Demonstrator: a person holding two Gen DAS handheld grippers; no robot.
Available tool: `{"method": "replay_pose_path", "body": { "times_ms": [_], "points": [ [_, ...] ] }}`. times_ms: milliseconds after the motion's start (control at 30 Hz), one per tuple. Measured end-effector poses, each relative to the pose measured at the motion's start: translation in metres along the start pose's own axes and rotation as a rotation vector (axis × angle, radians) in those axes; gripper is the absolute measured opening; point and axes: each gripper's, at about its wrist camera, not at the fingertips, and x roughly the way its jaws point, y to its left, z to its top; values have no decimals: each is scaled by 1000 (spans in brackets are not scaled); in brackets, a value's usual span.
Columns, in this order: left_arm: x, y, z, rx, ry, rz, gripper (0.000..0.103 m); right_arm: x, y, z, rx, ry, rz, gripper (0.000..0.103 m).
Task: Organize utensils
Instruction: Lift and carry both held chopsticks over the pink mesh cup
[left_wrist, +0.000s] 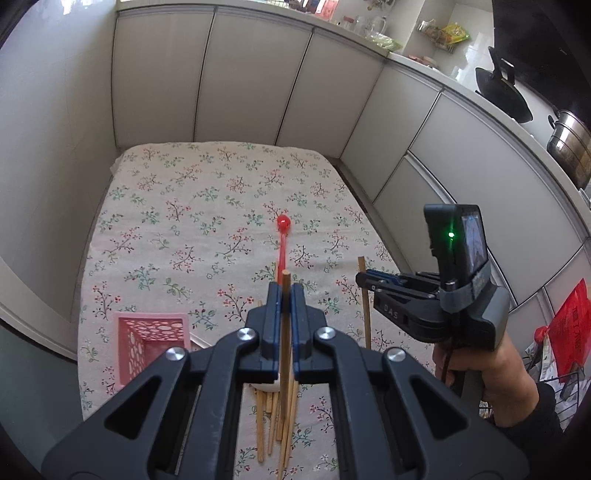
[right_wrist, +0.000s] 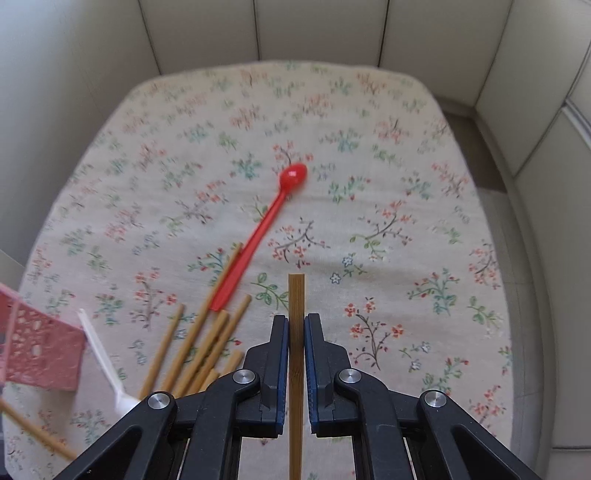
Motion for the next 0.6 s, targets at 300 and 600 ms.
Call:
{"method": "replay_pose_path", "body": {
  "times_ms": [300,600],
  "points": [
    [-56,3,0,15,-133,1,5,-89,23,-8,-21,-218,53,7],
    [-105,26,14,-25,-292,31,5,-149,56,2,-53,-382,155,7]
  ]
}}
